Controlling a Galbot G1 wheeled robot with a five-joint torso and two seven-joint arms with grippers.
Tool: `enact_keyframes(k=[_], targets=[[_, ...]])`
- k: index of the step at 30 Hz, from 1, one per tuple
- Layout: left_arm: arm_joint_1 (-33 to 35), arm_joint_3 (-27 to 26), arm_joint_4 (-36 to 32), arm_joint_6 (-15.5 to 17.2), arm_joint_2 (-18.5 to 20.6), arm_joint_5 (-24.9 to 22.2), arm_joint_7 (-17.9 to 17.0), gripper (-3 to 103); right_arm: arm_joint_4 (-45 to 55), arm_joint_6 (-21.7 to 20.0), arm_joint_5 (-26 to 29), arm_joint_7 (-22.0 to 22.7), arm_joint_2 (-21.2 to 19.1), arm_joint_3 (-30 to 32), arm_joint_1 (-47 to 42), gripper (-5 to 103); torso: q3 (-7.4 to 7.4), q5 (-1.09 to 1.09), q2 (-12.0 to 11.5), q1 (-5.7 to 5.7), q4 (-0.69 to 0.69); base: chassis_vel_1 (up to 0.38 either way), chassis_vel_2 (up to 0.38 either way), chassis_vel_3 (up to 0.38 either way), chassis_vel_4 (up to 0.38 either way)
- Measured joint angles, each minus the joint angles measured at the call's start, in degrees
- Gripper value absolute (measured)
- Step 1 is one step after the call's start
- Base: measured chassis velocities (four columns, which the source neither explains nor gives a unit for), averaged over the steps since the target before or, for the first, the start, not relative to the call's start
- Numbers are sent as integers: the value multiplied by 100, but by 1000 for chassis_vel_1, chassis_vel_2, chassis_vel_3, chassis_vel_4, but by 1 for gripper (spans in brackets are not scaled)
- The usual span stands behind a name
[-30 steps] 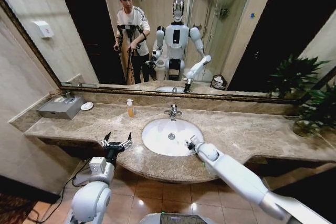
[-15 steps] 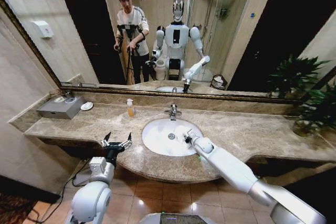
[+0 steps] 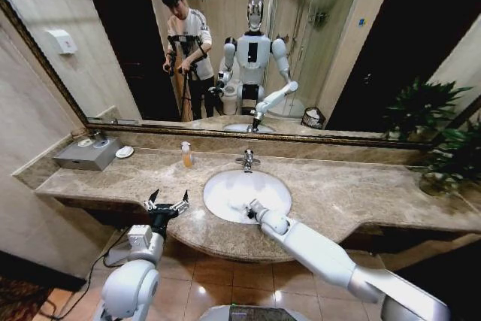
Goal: Pick up the towel from the sink counter and wipe the mirror surface.
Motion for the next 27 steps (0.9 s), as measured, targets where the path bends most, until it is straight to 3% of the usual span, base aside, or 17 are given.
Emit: enact_keyframes(k=[7,16,27], targets=[[0,0,0,0,0,0,0,100,-758,103,5,100,492,7,502,14,0,0,0,1,2,0,0,0,0],[0,0,0,0,0,0,0,100,-967,172,-5,177,580,41,776,14,0,-1,0,1,0,0,0,0,0],[0,0,0,0,0,0,0,100,-1030,330,-129,96,769,-89,444,14,0,0,0,0,2,0,0,0,0]])
